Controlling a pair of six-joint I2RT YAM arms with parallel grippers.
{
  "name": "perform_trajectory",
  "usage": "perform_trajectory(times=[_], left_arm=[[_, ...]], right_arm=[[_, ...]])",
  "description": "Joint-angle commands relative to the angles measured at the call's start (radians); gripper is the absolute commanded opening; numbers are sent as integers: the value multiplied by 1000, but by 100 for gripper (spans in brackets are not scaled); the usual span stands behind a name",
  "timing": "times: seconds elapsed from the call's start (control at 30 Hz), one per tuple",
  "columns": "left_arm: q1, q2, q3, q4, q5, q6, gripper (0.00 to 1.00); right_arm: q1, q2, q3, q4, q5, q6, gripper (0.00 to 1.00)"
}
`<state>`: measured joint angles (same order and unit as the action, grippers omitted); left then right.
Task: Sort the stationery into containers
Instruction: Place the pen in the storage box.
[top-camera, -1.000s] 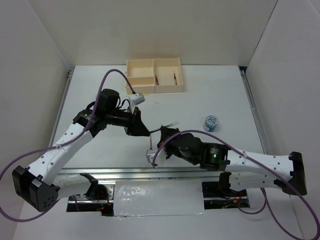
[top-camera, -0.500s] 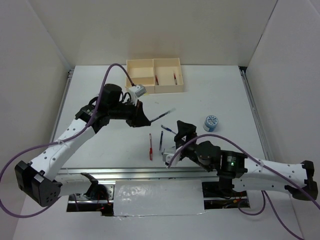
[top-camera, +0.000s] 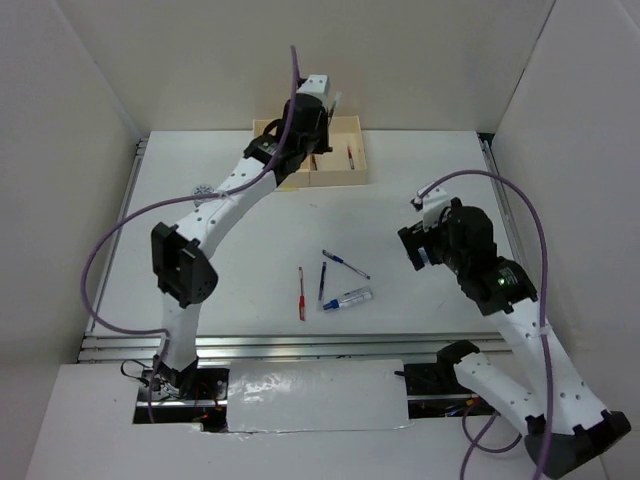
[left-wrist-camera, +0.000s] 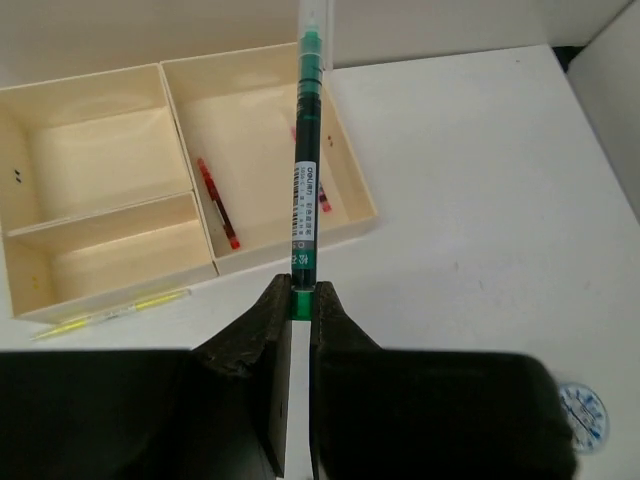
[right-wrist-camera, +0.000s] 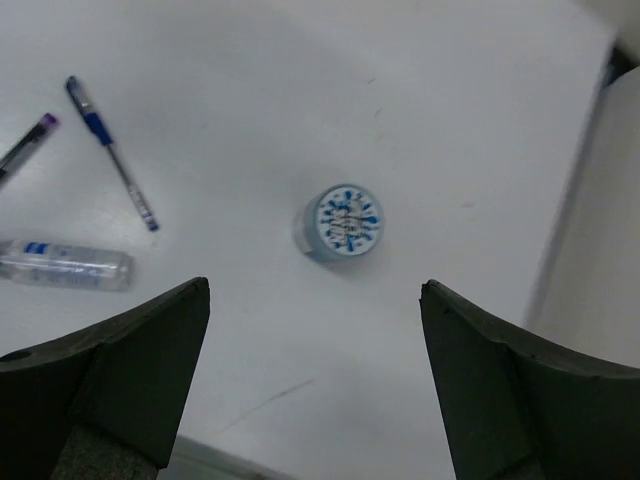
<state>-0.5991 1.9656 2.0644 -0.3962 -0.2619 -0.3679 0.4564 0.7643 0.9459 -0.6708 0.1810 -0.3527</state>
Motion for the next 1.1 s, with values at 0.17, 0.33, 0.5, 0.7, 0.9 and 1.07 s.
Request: perform_trajectory(times=[0.17, 0.33, 0.5, 0.7, 0.9, 1.07], left_arm=[[7, 262, 201, 209, -116, -5, 0], [39, 363, 187, 419, -89, 61, 0], [67, 469, 258, 450, -28, 32, 0], [56, 526, 246, 496, -19, 49, 5], [56, 559, 247, 514, -3, 41, 18], [59, 555, 253, 527, 7, 52, 64]], right_arm=[[-309, 187, 90, -46, -465, 290, 88], [-254, 185, 41, 40, -445, 296, 88], [-236, 197, 1, 69, -448, 282, 88], [-211, 265, 19, 86, -433, 285, 88], [-199, 311, 33, 80, -414, 282, 87], [-193, 346, 56, 74, -408, 285, 87]])
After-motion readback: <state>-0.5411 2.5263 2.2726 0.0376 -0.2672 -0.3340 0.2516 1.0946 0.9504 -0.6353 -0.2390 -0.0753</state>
